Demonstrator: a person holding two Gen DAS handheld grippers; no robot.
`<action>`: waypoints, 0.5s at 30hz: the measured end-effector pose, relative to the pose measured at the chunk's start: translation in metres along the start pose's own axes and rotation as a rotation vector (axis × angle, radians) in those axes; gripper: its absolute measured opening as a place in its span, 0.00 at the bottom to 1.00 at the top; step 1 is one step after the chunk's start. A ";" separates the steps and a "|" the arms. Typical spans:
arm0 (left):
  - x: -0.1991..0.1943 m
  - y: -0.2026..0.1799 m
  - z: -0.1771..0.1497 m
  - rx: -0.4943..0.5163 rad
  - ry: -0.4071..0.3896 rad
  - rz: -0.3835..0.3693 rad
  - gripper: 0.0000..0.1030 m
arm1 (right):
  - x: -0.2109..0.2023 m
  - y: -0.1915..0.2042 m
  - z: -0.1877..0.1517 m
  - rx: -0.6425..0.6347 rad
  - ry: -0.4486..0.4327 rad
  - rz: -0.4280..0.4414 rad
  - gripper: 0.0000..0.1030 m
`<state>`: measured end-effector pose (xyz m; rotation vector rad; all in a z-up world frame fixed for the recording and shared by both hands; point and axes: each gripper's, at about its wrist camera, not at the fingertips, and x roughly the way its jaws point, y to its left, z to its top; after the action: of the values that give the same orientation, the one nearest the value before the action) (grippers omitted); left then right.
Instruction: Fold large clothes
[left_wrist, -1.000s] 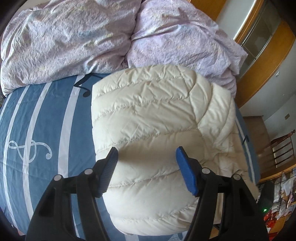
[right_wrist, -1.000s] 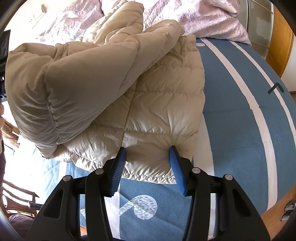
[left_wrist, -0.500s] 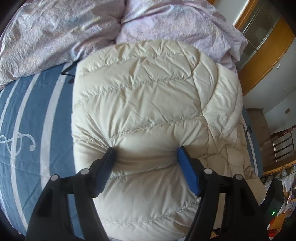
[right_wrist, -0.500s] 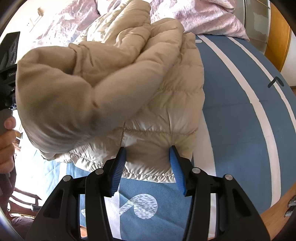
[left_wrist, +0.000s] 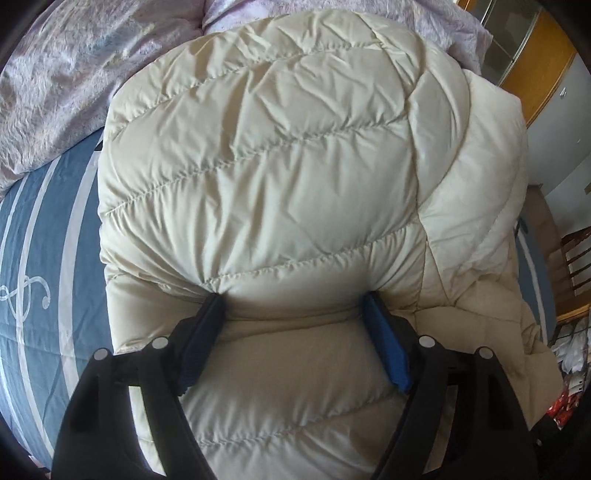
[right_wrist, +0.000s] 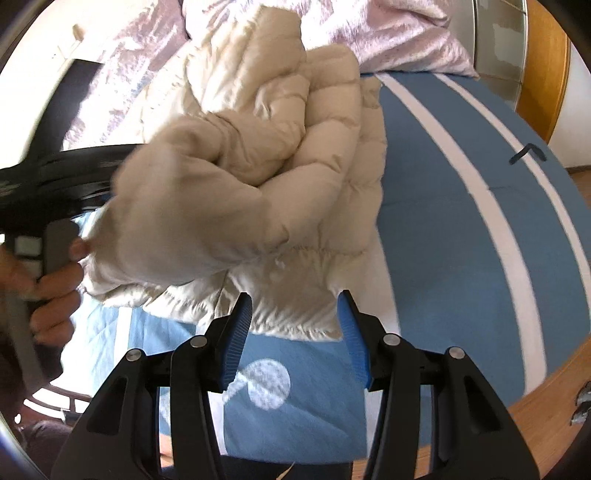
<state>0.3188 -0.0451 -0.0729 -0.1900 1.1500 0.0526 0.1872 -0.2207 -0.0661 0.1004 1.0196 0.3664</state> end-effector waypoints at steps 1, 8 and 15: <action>-0.005 0.002 0.000 0.002 -0.002 -0.009 0.74 | -0.008 0.001 0.000 -0.012 -0.011 0.004 0.49; -0.041 0.023 0.007 -0.007 -0.068 -0.056 0.73 | -0.055 0.012 0.015 -0.037 -0.091 0.090 0.49; -0.052 0.056 0.026 -0.044 -0.118 0.023 0.73 | -0.075 0.022 0.057 -0.060 -0.171 0.131 0.49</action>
<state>0.3136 0.0180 -0.0224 -0.2100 1.0339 0.1086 0.1944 -0.2215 0.0304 0.1427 0.8347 0.4993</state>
